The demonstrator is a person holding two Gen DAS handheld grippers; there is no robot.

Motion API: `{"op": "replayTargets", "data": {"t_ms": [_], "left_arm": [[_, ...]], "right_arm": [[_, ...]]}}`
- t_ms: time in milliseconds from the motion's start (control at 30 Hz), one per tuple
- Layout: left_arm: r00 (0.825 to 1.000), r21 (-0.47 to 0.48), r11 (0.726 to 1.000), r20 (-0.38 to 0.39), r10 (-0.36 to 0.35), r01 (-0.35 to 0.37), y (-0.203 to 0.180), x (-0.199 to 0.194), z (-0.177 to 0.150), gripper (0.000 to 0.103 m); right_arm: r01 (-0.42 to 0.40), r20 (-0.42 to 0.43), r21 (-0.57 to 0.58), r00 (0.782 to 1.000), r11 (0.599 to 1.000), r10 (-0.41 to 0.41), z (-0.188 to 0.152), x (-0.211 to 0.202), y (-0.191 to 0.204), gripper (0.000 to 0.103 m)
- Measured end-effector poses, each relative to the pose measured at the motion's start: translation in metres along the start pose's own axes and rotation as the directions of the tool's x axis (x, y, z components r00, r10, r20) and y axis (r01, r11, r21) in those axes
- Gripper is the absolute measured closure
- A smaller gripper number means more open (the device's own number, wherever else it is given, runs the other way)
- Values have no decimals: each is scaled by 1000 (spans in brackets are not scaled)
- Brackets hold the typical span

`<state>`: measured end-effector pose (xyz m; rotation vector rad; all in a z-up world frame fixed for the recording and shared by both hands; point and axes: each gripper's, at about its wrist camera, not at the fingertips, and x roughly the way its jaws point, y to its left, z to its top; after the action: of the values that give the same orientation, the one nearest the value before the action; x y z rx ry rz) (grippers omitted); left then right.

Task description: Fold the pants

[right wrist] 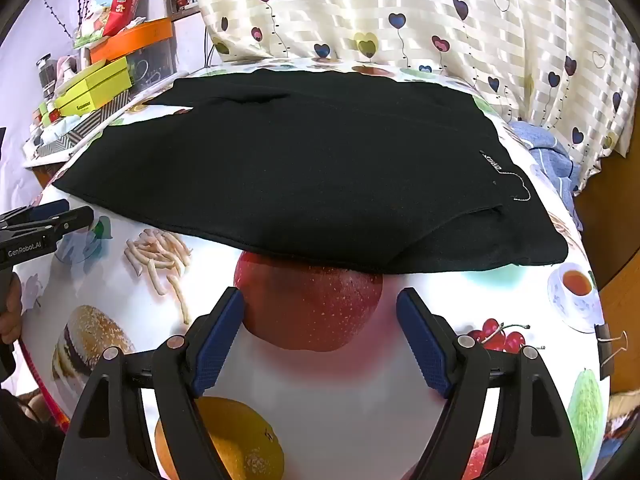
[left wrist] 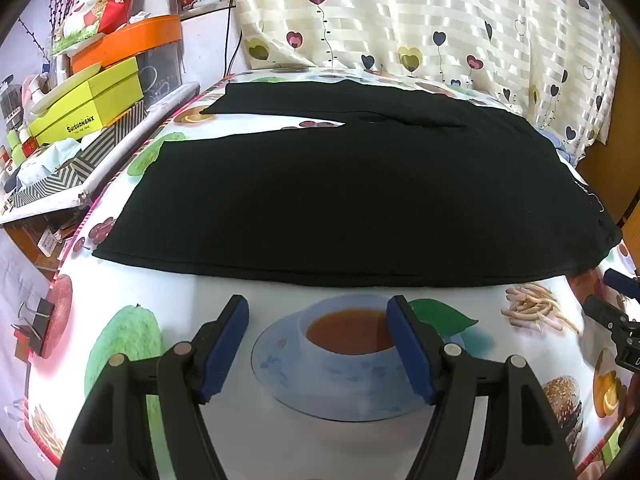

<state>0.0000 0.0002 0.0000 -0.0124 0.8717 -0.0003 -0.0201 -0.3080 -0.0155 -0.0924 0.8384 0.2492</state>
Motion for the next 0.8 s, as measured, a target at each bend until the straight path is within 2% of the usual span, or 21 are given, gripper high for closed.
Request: {"op": "replayTargets", "data": {"t_ms": [800], "left_arm": [[1000,-2,1000,4,15,-15,1,1,1,29]], "right_arm": [[-1,-6,0,1000,1000,1,0,0,0,24]]}}
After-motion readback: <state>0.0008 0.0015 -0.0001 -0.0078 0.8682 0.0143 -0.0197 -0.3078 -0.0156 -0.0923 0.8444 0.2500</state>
